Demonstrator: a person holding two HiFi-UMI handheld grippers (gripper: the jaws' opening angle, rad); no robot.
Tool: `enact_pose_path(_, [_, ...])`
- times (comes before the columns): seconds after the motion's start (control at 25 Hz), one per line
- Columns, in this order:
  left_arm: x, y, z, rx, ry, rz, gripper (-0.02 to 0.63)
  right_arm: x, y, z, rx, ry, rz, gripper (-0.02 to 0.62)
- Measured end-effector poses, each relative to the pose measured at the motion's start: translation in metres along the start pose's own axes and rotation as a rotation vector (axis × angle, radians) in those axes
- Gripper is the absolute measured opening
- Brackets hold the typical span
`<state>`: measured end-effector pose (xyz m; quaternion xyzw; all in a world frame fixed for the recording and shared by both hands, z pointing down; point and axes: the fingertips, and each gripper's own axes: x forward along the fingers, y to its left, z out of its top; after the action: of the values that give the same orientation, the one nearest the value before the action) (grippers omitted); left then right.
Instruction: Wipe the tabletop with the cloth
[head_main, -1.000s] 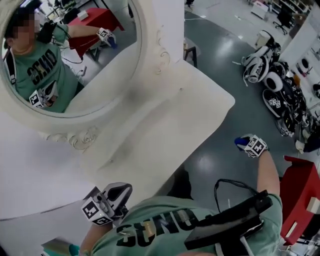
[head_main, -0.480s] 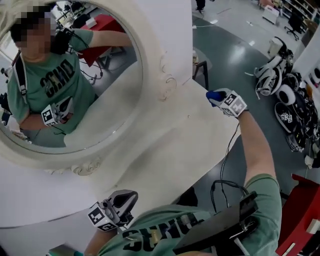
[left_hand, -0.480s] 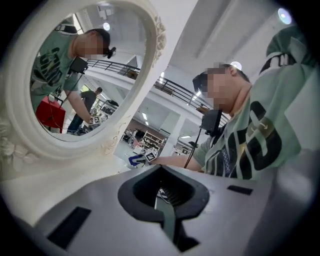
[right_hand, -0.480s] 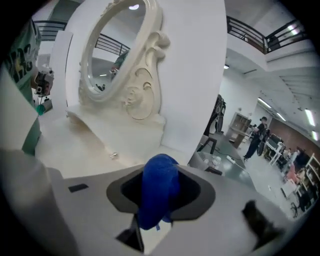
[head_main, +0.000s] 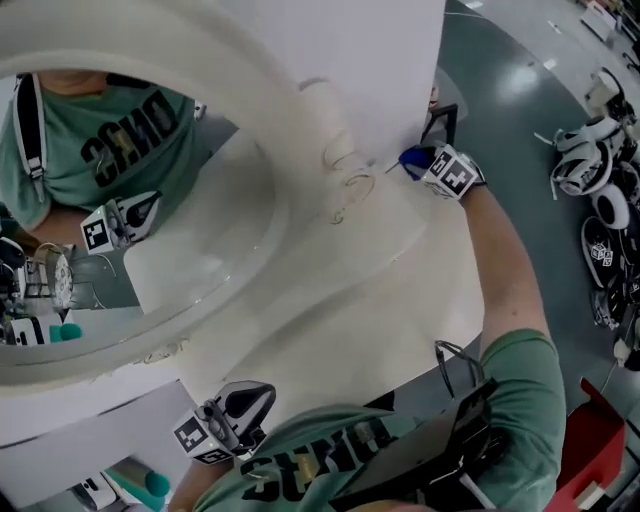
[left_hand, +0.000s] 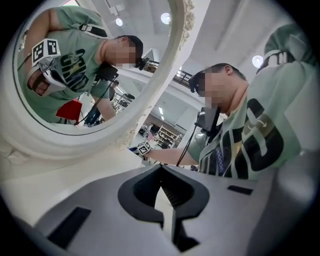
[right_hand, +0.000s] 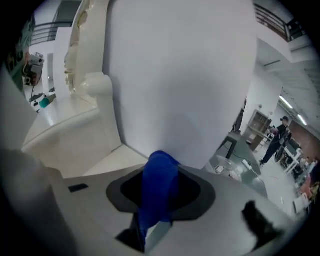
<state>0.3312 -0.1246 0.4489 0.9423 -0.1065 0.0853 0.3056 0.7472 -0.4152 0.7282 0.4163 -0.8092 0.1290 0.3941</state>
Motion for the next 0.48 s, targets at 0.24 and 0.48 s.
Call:
enact_pose_path(0.24, [0.024, -0.001, 0.001, 0.013, 0.005, -0.051, 0.009, -0.05, 0.035, -0.048, 0.043, 0.018, 0.086, 0.124])
enact_pose_path(0.48, [0.021, -0.03, -0.003, 0.041, -0.004, -0.139, 0.009, -0.163, 0.119, -0.163, 0.126, 0.07, 0.109, 0.124])
